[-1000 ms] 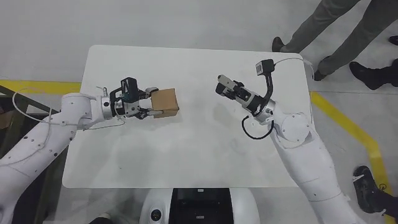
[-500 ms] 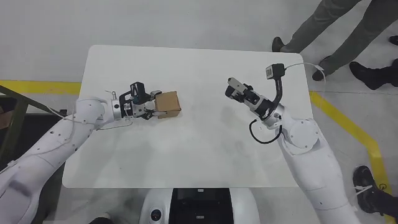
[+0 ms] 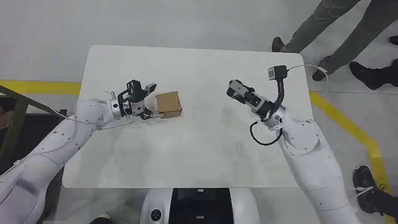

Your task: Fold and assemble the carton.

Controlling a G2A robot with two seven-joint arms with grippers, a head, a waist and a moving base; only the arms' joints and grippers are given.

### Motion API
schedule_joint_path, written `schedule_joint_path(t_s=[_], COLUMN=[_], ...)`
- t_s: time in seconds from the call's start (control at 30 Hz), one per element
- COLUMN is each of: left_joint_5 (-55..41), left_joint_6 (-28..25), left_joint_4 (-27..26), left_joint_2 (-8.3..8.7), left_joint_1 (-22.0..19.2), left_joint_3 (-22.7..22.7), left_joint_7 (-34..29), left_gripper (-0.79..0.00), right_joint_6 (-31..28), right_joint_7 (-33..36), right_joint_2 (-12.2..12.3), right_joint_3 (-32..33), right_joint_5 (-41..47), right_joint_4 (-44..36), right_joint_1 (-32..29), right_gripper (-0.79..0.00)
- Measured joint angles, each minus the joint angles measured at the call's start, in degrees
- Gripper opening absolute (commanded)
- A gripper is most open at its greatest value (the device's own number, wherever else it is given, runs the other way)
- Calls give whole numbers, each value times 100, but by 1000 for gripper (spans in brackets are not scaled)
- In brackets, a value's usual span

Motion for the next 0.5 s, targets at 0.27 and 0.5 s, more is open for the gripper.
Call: schedule_joint_path(t_s=[0.27,0.5], left_joint_5=[-720,-1587], left_joint_6=[-49,294], left_joint_4=[-560,-1309], left_joint_2=[339,640], left_joint_1=[636,1335], left_joint_3=[-896,-1910], left_joint_7=[277,-411], left_gripper=[0,0], right_joint_6=[-406,-674], right_joint_7=[-337,-823], right_joint_2=[47,132], right_joint_3=[249,677], right_joint_5=[-624,-1802], right_joint_4=[383,577], right_joint_1=[49,100], right_gripper=[0,0])
